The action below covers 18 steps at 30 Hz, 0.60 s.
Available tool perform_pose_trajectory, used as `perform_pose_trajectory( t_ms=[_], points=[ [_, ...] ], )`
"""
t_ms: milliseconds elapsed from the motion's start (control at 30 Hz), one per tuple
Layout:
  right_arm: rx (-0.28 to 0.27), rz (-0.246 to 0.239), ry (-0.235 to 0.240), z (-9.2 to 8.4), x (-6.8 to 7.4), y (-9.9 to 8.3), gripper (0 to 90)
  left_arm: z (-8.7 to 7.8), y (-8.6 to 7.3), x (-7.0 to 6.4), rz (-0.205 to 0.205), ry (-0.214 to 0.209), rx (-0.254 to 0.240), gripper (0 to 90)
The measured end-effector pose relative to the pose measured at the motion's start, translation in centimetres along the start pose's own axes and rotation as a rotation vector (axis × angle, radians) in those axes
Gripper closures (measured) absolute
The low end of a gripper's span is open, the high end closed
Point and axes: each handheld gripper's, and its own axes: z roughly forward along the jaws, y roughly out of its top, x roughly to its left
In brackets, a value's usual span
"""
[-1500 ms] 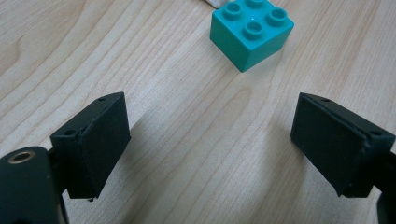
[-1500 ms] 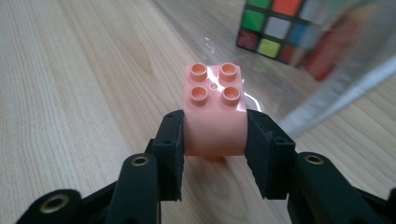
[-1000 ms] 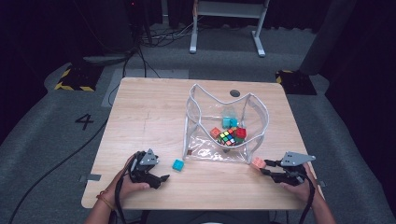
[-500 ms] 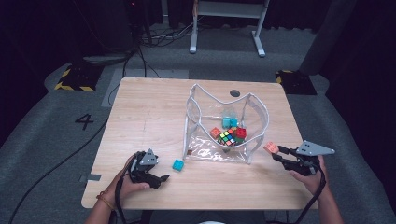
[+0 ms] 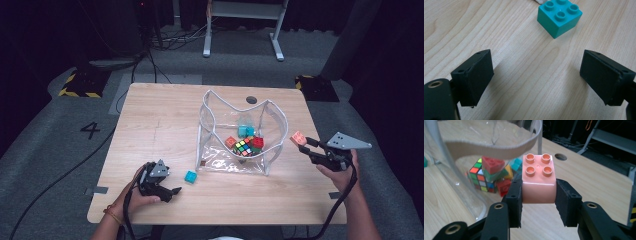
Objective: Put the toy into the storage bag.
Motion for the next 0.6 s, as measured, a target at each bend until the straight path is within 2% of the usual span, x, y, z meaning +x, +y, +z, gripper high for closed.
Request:
perform_pose_trajectory(
  t_ms=[33,200,400,567,600],
  points=[
    [-0.008,-0.004,-0.012,-0.2,-0.3,0.9,59.7,0.0,0.0,0.0,0.000,0.000,0.000,11.8],
    [-0.034,-0.012,-0.033,-0.7,-1.0,2.8,59.7,0.0,0.0,0.0,0.000,0.000,0.000,11.8],
    [-0.049,-0.026,-0.029,-0.3,-1.4,4.6,59.7,0.0,0.0,0.0,-0.003,0.000,-0.003,11.8],
    [-0.072,-0.034,-0.004,0.0,-1.3,6.5,59.6,0.0,0.0,0.0,-0.002,0.001,-0.002,11.8],
    [-0.076,-0.050,0.001,0.0,-1.2,7.0,59.6,0.0,0.0,0.0,-0.001,0.003,-0.002,11.8]
  ],
)
